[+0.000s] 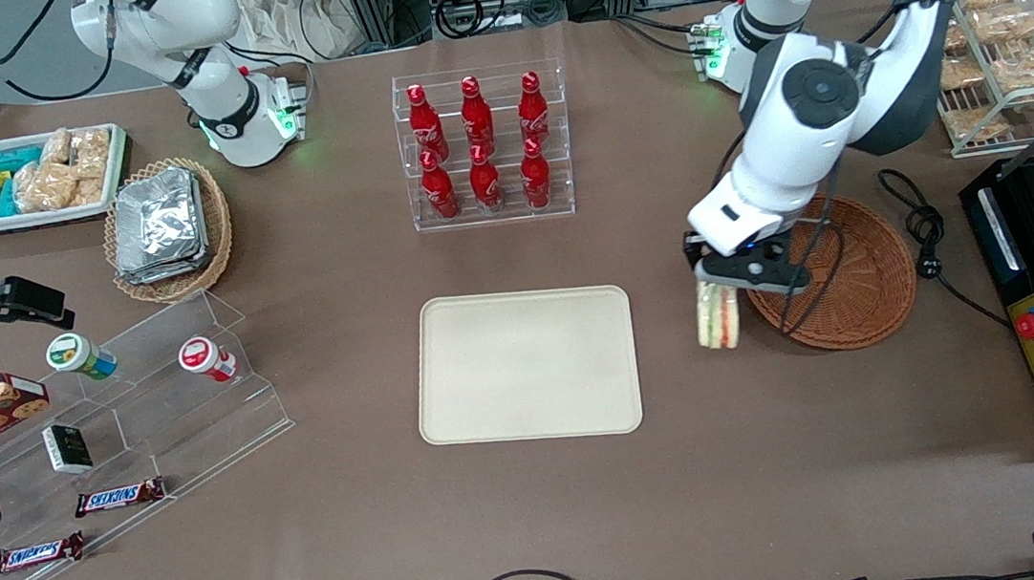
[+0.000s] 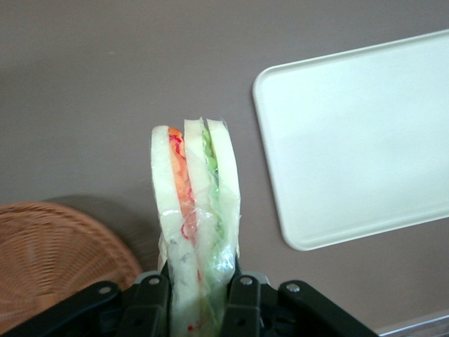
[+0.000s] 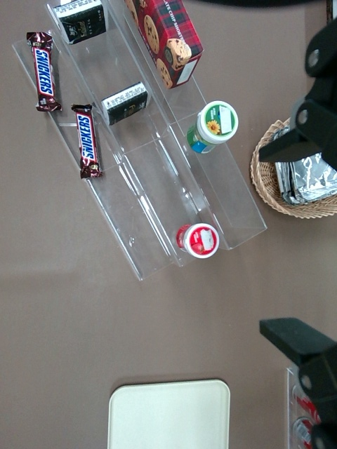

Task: Place sandwich from basket to tray
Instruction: 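Carry the sandwich over the cream tray with the left gripper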

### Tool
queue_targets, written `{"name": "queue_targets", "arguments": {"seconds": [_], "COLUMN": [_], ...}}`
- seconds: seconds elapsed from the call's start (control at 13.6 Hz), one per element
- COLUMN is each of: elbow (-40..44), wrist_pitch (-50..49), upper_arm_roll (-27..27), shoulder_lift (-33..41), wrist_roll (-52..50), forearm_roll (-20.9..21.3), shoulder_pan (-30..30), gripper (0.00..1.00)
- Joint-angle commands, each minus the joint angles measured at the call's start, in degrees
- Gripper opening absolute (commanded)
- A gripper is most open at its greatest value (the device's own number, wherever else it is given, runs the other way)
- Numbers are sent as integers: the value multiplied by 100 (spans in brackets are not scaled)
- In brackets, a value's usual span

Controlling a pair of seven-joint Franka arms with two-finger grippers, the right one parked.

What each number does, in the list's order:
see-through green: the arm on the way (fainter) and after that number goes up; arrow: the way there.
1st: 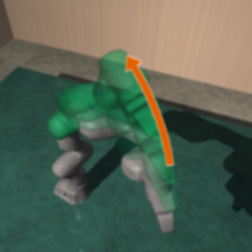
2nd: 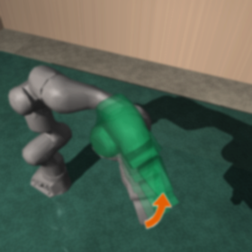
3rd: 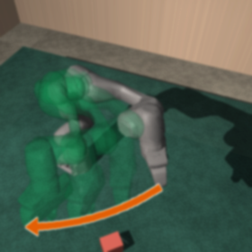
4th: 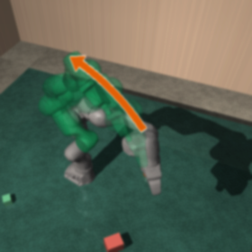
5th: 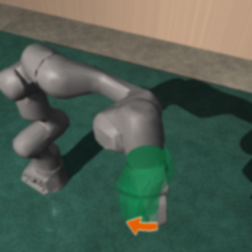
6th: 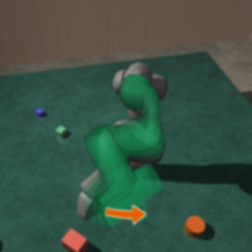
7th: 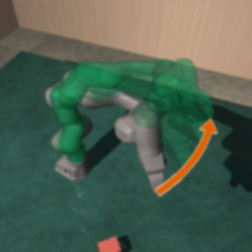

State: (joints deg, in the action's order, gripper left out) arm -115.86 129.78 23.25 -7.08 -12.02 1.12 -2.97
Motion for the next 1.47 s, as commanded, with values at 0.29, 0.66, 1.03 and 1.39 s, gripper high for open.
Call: {"name": "queue_targets", "arguments": {"seconds": [0.29, 0.66, 1.03, 1.39], "elbow": [1055, 1670, 2207, 2550], "wrist_pitch": [-119, -110, -110, -110], "upper_arm_roll": [311, 311, 311, 311], "shoulder_lift": [-1048, -1891, -2622, -3167], "wrist_roll": [-678, -1635, -1830, -1953], "forearm_roll": [125, 950, 1039, 1066], "shoulder_pan": [-211, -625, -749, -916], "gripper": [26, 27, 27, 27]}}
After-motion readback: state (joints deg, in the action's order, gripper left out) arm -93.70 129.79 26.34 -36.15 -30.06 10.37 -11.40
